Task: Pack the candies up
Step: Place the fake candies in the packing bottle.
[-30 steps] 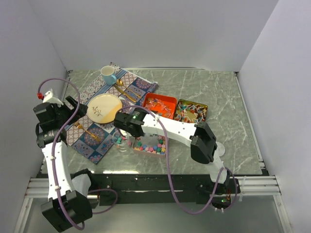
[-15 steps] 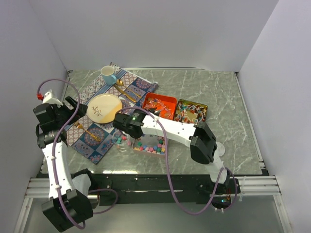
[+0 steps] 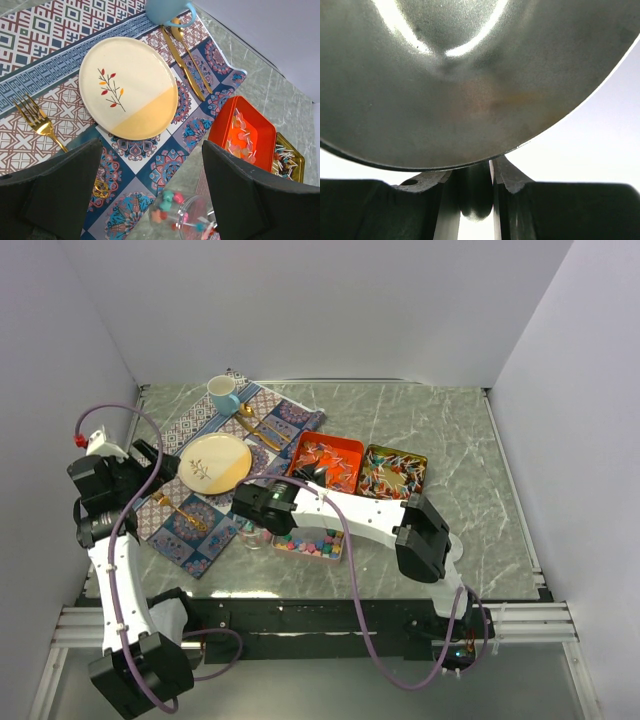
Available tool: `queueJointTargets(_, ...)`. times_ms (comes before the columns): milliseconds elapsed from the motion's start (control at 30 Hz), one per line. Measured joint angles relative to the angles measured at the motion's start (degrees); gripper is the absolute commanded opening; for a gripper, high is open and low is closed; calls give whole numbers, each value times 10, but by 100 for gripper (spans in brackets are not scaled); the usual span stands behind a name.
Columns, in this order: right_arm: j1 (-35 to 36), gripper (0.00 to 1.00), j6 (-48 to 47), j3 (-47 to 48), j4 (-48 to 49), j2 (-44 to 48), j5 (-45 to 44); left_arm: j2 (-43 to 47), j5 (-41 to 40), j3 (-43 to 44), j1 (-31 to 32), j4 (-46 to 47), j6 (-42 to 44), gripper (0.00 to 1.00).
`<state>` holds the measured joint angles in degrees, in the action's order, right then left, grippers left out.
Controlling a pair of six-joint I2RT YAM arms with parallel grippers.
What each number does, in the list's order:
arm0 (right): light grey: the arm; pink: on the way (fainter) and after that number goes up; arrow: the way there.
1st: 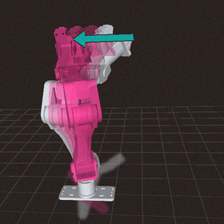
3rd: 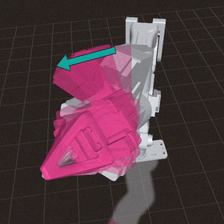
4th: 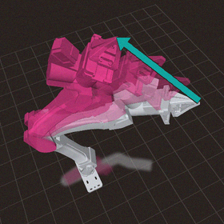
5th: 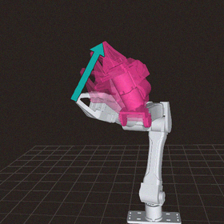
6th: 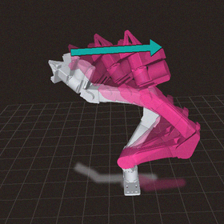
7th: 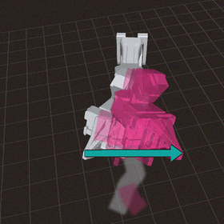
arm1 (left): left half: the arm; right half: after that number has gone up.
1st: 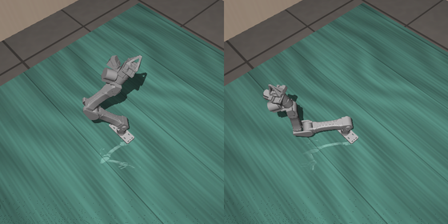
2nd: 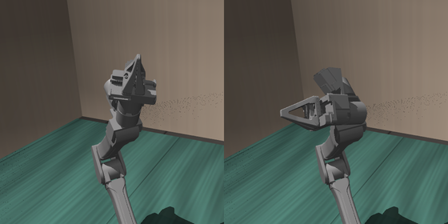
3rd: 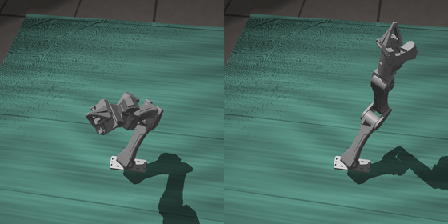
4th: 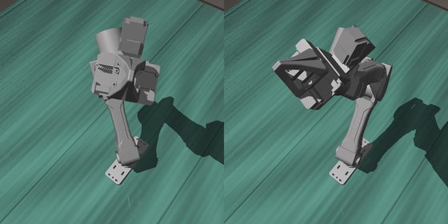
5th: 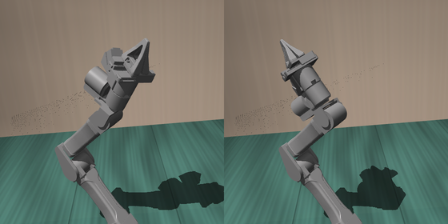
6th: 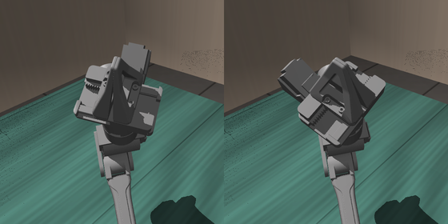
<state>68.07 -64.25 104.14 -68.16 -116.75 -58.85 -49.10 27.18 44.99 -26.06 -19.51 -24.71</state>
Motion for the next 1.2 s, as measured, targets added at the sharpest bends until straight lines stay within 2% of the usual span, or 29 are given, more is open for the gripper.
queueJointTargets(233, 3, 0, -6, 24, -4, -1, -20, 5, 5, -8, -2, 2, -3, 87)
queueJointTargets(700, 6, 0, -33, 11, 7, -1, -56, 5, 15, -8, -7, 4, -6, 86)
queueJointTargets(767, 7, 0, -32, 38, -8, -6, -54, 5, 16, -8, -7, 4, -6, 86)
queueJointTargets(900, 0, 0, -24, 151, -33, -21, -51, 5, 43, -7, -7, 4, -7, 86)
queueJointTargets(967, -9, 0, -20, 169, -29, -7, -50, 1, 65, -6, -7, 4, -7, 86)
queueJointTargets(1033, -25, 0, -15, 145, -32, 19, -47, -14, 85, 2, -7, 5, -6, 85)
queueJointTargets(1200, -94, 0, 32, 9, -57, 81, 4, -84, 130, 32, 23, 35, -9, 84)
